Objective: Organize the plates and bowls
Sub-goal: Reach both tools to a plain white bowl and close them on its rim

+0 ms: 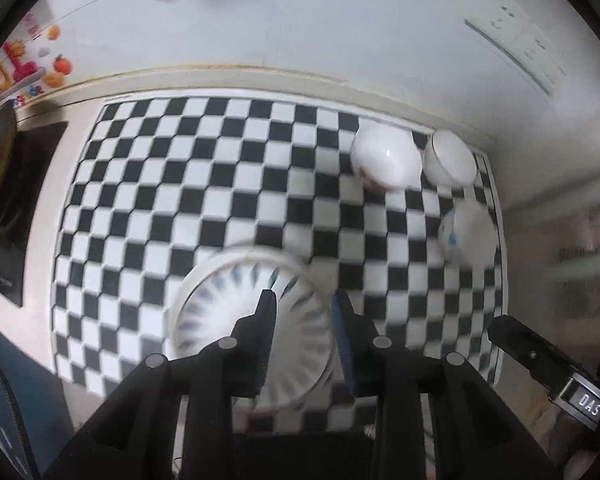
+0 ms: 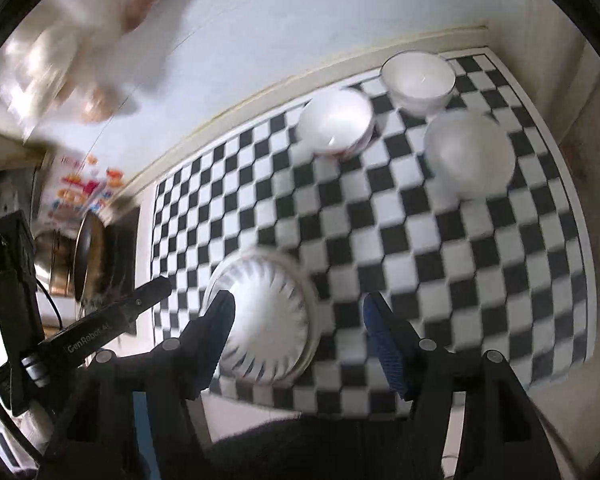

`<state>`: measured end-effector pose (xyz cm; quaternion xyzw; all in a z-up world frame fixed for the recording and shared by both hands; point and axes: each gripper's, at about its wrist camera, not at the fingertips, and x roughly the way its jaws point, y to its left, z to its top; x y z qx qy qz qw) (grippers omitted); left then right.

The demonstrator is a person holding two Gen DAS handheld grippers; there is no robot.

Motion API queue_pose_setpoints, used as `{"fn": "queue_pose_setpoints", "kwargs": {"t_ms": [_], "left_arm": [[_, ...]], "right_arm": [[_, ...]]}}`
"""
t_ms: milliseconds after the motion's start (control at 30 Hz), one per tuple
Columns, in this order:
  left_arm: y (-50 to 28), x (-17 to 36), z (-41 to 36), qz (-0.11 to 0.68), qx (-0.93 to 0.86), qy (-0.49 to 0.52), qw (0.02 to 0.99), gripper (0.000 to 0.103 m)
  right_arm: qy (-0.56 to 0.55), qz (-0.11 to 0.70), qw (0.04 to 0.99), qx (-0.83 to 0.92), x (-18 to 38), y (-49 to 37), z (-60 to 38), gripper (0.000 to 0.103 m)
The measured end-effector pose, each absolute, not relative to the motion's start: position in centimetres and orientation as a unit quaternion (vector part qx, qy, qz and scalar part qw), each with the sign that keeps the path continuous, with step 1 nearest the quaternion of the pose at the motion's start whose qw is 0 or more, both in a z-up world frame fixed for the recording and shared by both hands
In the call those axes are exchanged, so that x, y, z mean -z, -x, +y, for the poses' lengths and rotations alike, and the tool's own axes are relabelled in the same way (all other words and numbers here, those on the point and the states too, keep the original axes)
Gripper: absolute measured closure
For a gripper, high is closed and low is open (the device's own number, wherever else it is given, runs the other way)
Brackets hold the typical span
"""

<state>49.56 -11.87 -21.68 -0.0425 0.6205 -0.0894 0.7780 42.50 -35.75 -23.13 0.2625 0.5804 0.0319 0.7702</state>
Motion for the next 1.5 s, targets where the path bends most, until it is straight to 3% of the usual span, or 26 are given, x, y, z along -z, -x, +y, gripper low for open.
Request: {"fn": "queue_pose_setpoints", "kwargs": {"t_ms": [133,433,533,900,967,1067,1500], "left_arm": [[-55.2,23.9,-15.8,0.629,0.077,0.013,0.773,0.077],[-66.1,31.5,-20.7,0.688,0.073,-0.006,0.722,0.077],[-67.8,33.7,-21.4,0.706,0.076,-0.006,0.704,0.077],[-70.4,38.3,-22.5,0.734,0.094,-0.008,0.672,0.077],[-70.5,38.5,-22.6,0.731,0.095,-0.011,0.675,0.079],[-70.1,38.6,-23.0,0.727,0.102,-0.018,0.678,0.089],[-68.1,37.2,-24.6,0.711,0.104,-0.047,0.693,0.094]], "right_arm": [[-0.249,0.584,0.773,-0.009,25.4,-49.1,-40.6,0.034],[-0.227,0.645,0.729,-0.023,33.7,-62.7,-44.0,0.050],[-0.224,0.661,0.716,-0.026,36.0,-65.2,-44.2,0.051],[-0.219,0.693,0.686,-0.026,40.8,-68.4,-43.5,0.059],[-0.216,0.698,0.683,-0.027,41.4,-68.6,-43.6,0.073],[-0.206,0.704,0.680,-0.022,42.2,-68.7,-43.6,0.092],[-0.180,0.702,0.689,-0.021,41.6,-68.1,-43.4,0.094]]}}
